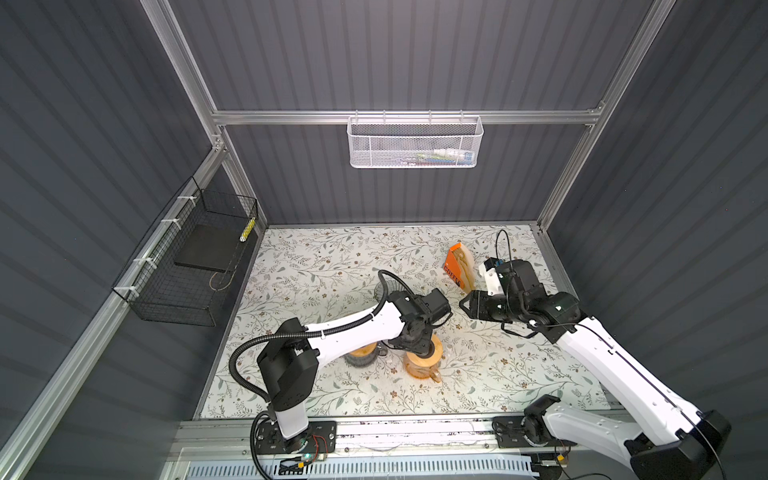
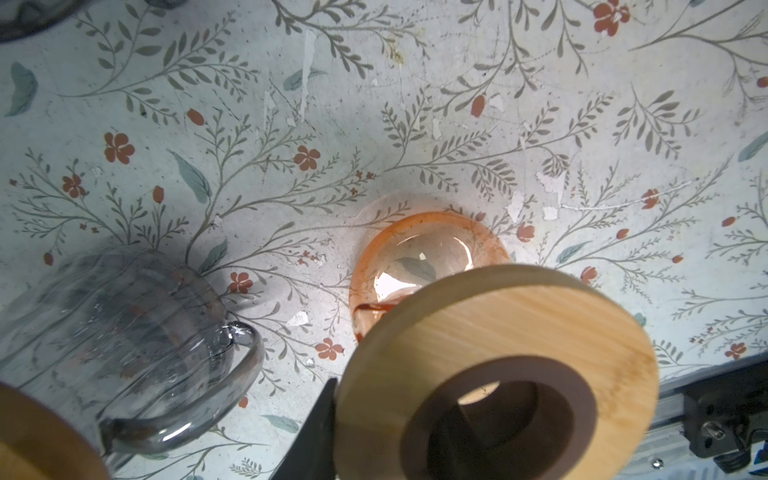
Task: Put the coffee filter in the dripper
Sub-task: 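Lower the wooden ring onto the pitcher mouth with the left gripper, then open the left gripper and release the ring on the pitcher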
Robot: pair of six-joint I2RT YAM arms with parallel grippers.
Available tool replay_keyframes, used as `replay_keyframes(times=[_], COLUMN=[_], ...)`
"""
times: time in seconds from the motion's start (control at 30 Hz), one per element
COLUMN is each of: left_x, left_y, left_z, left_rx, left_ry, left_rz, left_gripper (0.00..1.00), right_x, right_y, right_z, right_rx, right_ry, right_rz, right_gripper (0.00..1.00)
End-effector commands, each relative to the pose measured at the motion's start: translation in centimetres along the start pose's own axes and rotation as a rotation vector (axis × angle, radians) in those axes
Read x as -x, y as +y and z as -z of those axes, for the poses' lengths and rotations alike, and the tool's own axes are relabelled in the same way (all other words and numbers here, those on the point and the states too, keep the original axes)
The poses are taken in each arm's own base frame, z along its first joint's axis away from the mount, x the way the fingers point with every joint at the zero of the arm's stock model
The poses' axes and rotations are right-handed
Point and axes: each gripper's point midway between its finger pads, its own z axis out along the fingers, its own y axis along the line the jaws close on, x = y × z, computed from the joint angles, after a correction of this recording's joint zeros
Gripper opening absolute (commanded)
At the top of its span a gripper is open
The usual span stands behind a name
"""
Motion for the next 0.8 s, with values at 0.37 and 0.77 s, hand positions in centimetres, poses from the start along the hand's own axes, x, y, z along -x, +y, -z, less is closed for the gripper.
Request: replay_keyframes(times=[0.37, 0.77], left_x=[0.7, 1.3], left_y=[-0.7, 0.8], left_z=[1.3, 4.4], left_rx=[-0.003, 0.049], left_ry=[-0.032, -0.092], left_rz=[-0.008, 0.018], left_gripper=[0.4, 0.39], right_x=[0.5, 1.0], right_y=[0.3, 0.8], right_z=[0.1, 0.3], right_rx=[0.014, 0.027], right_ry=[-0.012, -0.025], right_rz=[-0.01, -0.008], right_gripper=[0.49, 0.49])
